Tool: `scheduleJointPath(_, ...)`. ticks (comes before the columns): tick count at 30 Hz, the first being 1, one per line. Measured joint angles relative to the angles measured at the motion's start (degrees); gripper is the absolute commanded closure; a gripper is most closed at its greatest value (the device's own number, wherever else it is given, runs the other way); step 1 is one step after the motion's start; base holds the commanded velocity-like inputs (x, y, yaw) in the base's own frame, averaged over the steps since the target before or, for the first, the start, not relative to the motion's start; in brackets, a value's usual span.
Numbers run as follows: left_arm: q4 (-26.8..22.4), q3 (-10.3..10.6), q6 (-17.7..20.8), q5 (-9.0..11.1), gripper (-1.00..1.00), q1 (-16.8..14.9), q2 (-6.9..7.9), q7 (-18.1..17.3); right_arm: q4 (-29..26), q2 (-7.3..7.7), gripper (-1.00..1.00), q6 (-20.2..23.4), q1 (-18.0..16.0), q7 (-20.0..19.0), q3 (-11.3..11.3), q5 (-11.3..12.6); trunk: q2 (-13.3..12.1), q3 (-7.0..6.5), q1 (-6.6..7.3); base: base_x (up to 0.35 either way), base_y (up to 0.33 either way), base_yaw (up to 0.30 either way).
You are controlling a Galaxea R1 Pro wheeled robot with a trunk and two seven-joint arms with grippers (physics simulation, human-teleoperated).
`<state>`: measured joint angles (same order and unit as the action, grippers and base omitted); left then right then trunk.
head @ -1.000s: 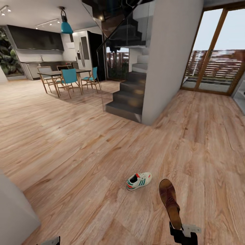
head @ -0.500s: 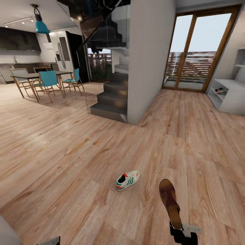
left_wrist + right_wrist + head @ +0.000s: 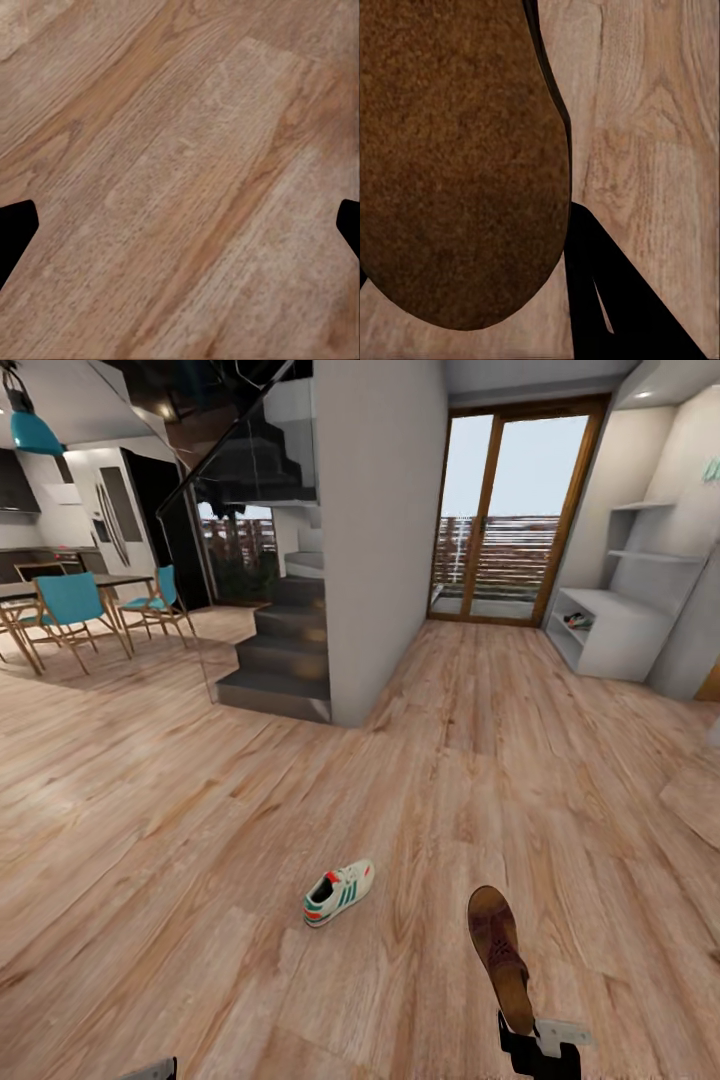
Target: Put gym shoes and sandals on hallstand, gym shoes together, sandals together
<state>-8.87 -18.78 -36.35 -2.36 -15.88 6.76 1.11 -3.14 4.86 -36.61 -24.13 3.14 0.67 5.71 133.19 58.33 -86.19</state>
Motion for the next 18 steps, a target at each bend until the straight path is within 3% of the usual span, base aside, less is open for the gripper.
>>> scheduleJointPath(18, 0.12, 0.02, -0.02, -0.02, -1.00, 0.00, 0.00, 0.00, -0.05, 0.01, 1.00, 0.00, 0.00, 0.00, 0.01, -0.01, 0.00, -0.07, 0.00, 0.000, 0.000, -0.300)
